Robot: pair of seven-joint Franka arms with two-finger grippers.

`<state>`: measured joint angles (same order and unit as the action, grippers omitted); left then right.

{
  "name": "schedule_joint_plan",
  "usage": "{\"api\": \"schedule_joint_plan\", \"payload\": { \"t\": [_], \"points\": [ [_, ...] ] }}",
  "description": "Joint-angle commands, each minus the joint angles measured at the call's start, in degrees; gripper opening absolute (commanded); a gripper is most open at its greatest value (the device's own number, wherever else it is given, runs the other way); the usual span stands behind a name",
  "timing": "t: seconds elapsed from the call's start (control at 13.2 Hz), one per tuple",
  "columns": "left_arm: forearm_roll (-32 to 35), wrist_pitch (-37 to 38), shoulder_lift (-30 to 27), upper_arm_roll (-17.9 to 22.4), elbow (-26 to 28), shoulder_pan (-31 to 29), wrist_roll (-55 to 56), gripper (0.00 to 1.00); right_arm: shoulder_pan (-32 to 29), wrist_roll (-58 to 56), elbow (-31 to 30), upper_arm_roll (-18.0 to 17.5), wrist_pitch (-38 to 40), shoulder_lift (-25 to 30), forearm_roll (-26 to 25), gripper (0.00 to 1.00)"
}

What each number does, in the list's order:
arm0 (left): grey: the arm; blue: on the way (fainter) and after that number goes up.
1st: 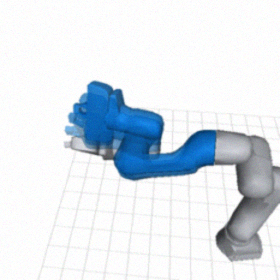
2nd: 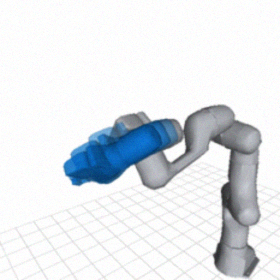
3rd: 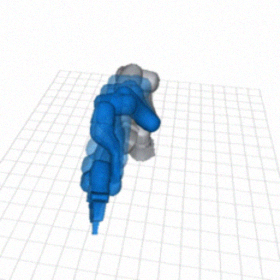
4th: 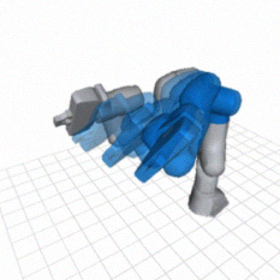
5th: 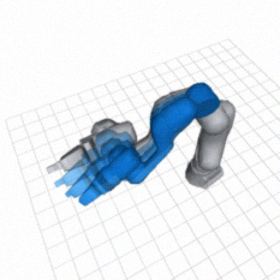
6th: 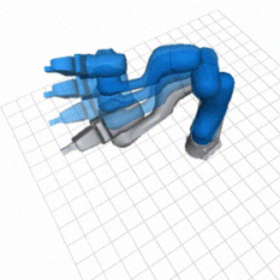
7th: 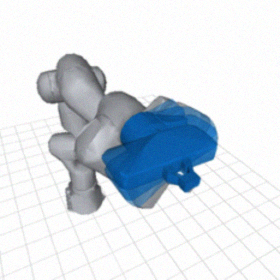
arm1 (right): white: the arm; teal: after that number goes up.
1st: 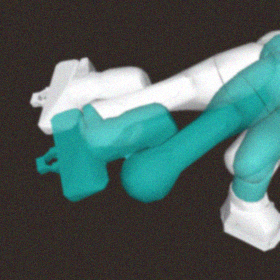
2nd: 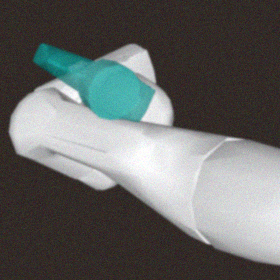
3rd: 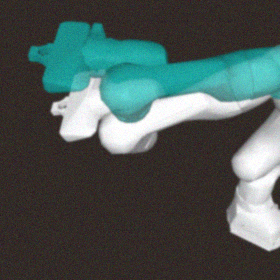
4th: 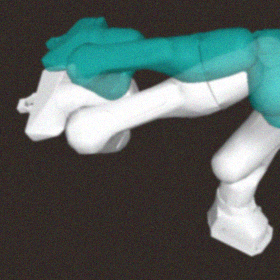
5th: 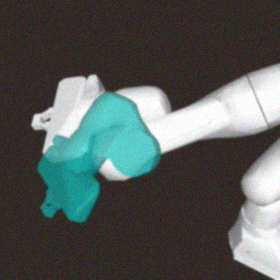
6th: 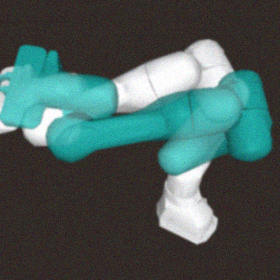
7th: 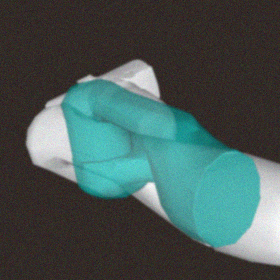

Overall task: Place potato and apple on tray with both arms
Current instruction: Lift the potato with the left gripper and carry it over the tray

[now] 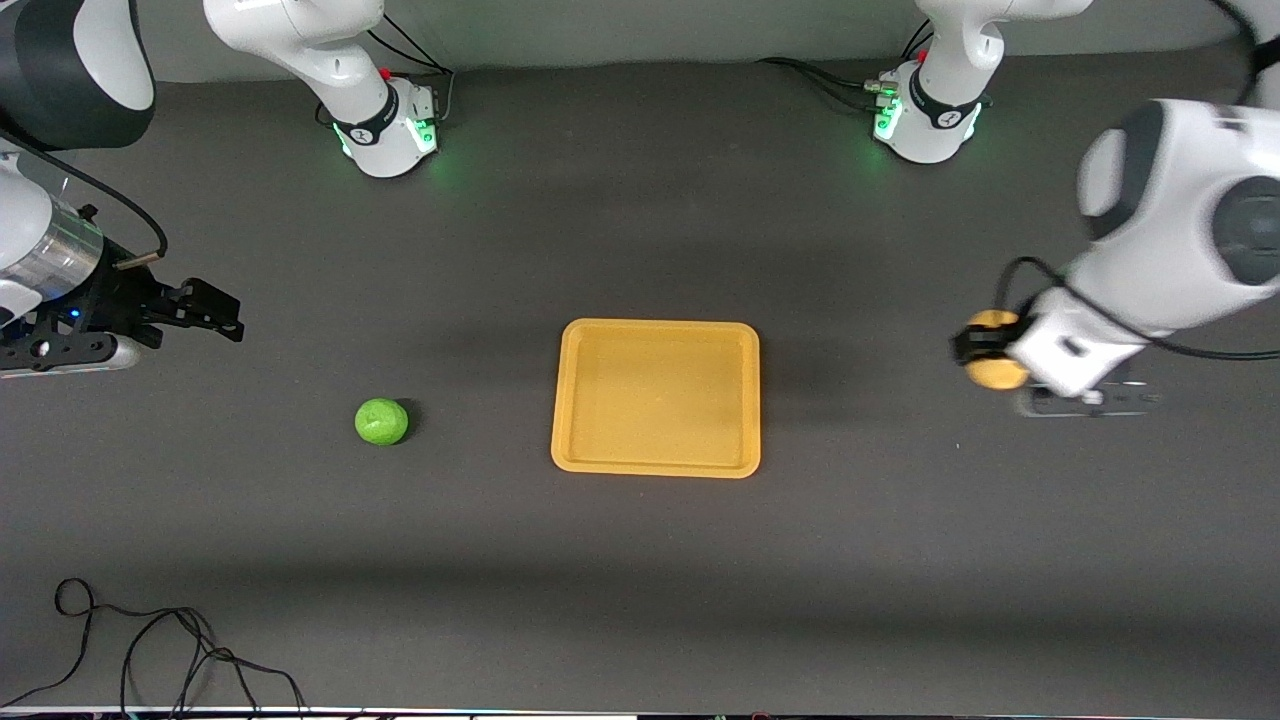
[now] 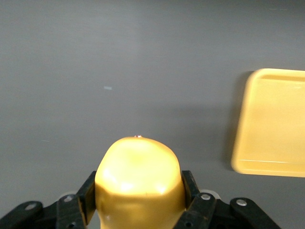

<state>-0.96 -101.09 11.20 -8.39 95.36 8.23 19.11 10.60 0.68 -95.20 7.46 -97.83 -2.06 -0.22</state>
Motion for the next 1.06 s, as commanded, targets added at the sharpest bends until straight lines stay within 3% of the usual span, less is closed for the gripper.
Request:
{"api": "schedule_joint_plan", "payload": {
  "t": [0.0,0.3,0.61,0.99],
  "points": [
    [0.26,0.55,6.71,-3.02,-7.20,5.20,11.44,0.31,0.39,0.20,-0.16,0.10,0.10,0.74,-0.83,1.00],
    [3.14,-11.47,16.28,-3.65,-6.86,13.37,20.68,0.31,0.56,0.46,-0.34,0.10,-0.86,-0.05,-0.13,1.00],
    [5.34,-22.02,24.72,-3.65,-6.77,16.11,21.76,0.31,1.00,0.63,-3.23,0.01,-3.50,0.21,-0.22,1.00],
    [7.72,-27.67,31.42,-3.47,-6.86,18.39,21.76,0.32,1.18,0.46,-3.67,0.01,-4.21,0.13,-0.22,1.00]
  ]
}}
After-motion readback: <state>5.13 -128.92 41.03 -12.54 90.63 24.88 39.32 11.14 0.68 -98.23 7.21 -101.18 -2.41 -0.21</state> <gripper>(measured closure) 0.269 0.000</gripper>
